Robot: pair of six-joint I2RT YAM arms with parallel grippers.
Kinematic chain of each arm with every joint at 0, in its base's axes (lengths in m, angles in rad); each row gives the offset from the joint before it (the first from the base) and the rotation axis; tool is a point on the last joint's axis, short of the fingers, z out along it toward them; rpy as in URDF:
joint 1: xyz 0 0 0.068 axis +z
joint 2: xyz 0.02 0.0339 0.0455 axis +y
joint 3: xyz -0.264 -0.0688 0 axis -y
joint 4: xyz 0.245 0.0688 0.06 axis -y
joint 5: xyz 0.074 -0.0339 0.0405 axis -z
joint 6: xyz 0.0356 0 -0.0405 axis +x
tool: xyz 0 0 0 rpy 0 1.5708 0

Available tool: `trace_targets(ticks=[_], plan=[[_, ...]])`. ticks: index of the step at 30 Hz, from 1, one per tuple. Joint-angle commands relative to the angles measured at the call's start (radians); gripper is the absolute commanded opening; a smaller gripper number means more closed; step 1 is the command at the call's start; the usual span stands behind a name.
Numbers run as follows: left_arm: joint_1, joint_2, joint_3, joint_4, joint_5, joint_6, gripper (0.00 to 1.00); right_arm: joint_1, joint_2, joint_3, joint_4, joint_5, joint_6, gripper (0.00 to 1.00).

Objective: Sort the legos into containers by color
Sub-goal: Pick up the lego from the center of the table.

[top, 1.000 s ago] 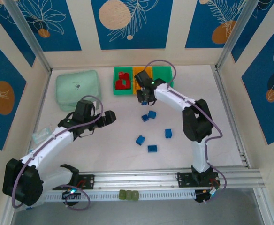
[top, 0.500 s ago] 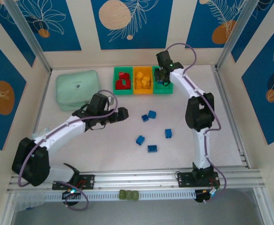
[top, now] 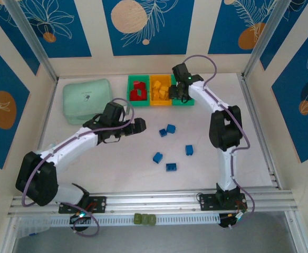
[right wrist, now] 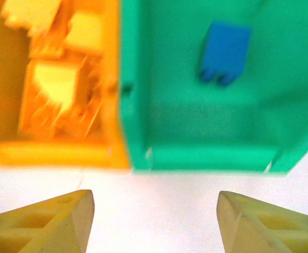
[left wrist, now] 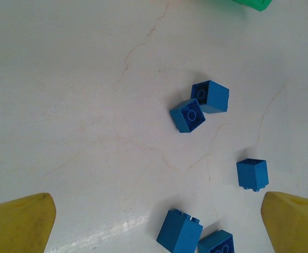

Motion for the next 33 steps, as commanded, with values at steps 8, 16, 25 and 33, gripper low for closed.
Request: trace_targets(ticks=[8,16,25,33], plan=[[-0.008,-0.134,-0.072,-0.102,-0.072,0.044,0.99,0.126,-0.170,-0.314,0.005,-0.062,0.266,0.72],[-0.008,-0.167,-0.109,-0.119,-0.065,0.060,0.99,0.174,-0.127,-0.399,0.055,-0.037,0.341,0.76],[-0.008,-0.158,-0.122,-0.120,-0.070,0.059,0.99,0.181,-0.090,-0.415,0.079,0.029,0.330,0.64],[-0.008,-0.142,-0.116,-0.114,-0.059,0.057,0.99,0.166,-0.093,-0.456,0.098,0.004,0.330,0.59]])
